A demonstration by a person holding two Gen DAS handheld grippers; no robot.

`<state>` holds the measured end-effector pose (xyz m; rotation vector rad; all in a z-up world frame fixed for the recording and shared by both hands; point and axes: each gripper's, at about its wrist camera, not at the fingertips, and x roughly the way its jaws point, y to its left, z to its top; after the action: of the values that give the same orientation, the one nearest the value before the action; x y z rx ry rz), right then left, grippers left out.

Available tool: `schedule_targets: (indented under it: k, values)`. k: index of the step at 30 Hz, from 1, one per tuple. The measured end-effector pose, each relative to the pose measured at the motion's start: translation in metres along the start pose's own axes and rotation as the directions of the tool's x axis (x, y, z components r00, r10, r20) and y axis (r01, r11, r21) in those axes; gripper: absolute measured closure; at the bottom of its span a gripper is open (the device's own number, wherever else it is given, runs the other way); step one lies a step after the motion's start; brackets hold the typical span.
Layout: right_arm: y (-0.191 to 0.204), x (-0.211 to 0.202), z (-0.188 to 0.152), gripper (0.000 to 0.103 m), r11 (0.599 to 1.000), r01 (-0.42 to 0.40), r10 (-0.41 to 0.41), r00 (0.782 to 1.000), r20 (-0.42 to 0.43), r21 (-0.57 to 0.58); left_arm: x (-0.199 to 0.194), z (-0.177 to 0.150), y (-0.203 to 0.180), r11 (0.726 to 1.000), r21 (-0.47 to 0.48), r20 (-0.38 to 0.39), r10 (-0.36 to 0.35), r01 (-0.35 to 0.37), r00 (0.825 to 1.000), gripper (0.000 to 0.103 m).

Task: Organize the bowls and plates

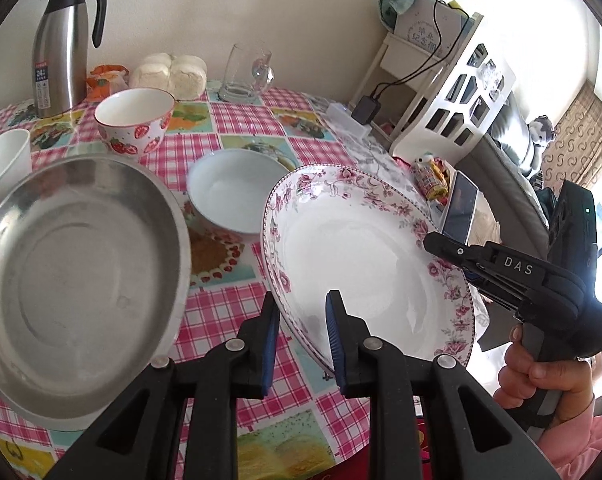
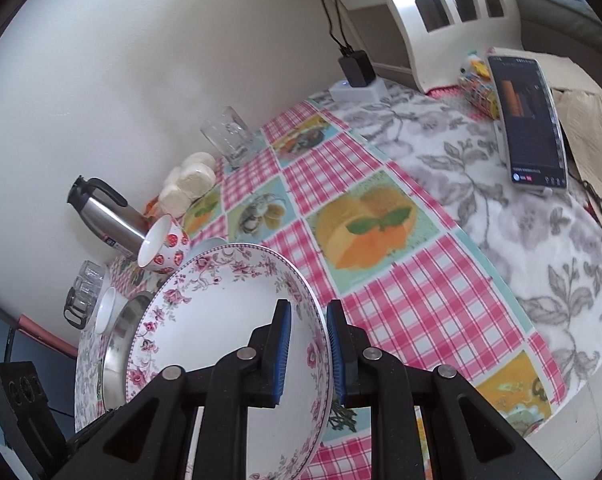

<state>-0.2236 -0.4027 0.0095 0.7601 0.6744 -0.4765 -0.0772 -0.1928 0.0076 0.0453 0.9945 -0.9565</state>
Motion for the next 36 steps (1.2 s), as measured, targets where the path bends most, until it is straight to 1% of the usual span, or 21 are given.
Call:
schedule_targets:
  k: [5, 10, 19, 22, 26, 30, 33, 36]
  values:
    - [0.018, -0.002, -0.001, 0.083, 0.999, -0.025, 0.025, 1.000, 0.017, -0.036, -0.016, 0.005, 0.013, 1.000, -0.008, 0.039, 0.013, -0.013, 0.999, 0.079]
    - [0.038, 0.000, -0.004, 0.083, 0.997, -0.035, 0.037, 0.999, 0.025, -0.073, -0.025, 0.006, 0.024, 0.999, -0.005, 0.052, 0.038, -0.038, 0.998, 0.079]
    - [0.079, 0.004, -0.010, 0.083, 0.989, -0.073, 0.078, 0.996, 0.037, -0.131, -0.053, 0.011, 0.057, 0.997, -0.059, 0.102, 0.046, -0.040, 0.994, 0.079]
    - [0.096, 0.006, -0.014, 0.083, 0.984, -0.078, 0.085, 0.996, 0.041, -0.159, -0.062, 0.011, 0.070, 0.995, -0.086, 0.116, 0.053, -0.043, 0.992, 0.079]
    - [0.116, 0.012, -0.019, 0.083, 0.979, -0.090, 0.099, 0.994, 0.039, -0.185, -0.073, 0.013, 0.091, 0.990, -0.136, 0.130, 0.043, -0.025, 0.991, 0.079]
    - [0.134, 0.019, -0.024, 0.083, 0.974, -0.120, 0.128, 0.991, 0.028, -0.192, -0.083, 0.015, 0.110, 0.983, -0.186, 0.154, 0.037, -0.008, 0.987, 0.079]
    - [0.148, 0.024, -0.028, 0.083, 0.968, -0.114, 0.122, 0.992, 0.021, -0.223, -0.089, 0.015, 0.124, 0.976, -0.219, 0.169, 0.038, 0.000, 0.985, 0.079]
    - [0.160, 0.030, -0.031, 0.083, 0.965, -0.129, 0.135, 0.991, 0.013, -0.228, -0.094, 0.014, 0.138, 0.968, -0.252, 0.178, 0.040, 0.006, 0.983, 0.079]
